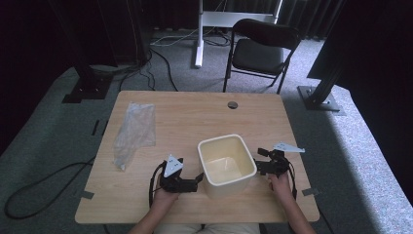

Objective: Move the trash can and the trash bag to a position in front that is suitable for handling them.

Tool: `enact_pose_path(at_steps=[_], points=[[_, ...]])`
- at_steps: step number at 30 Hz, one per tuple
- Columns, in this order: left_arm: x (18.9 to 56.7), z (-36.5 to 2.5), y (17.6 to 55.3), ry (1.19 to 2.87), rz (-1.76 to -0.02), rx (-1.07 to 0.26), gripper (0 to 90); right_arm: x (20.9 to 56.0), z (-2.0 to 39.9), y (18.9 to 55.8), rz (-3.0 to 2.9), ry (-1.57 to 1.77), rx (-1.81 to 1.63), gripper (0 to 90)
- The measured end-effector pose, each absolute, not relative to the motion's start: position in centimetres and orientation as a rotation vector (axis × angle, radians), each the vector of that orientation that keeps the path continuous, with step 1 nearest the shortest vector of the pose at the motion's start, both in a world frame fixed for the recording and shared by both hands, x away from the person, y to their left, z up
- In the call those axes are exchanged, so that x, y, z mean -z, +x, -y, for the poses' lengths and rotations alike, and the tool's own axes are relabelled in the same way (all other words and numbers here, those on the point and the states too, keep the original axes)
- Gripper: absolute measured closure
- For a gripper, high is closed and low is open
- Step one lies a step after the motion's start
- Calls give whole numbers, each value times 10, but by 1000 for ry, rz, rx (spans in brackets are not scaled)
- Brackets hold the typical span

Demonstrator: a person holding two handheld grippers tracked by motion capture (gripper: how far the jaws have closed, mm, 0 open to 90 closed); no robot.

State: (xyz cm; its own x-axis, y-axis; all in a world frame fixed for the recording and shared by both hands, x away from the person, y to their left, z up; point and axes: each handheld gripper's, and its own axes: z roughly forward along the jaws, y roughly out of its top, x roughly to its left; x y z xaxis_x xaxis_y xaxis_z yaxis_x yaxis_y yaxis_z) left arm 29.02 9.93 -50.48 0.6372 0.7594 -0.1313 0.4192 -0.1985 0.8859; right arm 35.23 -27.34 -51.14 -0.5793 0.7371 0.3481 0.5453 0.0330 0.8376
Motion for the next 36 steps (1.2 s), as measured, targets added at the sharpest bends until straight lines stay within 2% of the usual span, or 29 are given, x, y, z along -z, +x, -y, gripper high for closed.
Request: enact_pose_path(at_steps=[20, 27, 36], points=[[504, -83, 314, 1833, -929, -403, 30, 511, 290, 366, -2059, 1390, -1561, 155], [507, -83, 313, 1822, -935, -400, 30, 513, 291, 365, -2006, 1395, -1563, 126], [514, -110, 323, 1778, -1013, -395, 29, 521, 301, 356, -1919, 1405, -1474, 124]])
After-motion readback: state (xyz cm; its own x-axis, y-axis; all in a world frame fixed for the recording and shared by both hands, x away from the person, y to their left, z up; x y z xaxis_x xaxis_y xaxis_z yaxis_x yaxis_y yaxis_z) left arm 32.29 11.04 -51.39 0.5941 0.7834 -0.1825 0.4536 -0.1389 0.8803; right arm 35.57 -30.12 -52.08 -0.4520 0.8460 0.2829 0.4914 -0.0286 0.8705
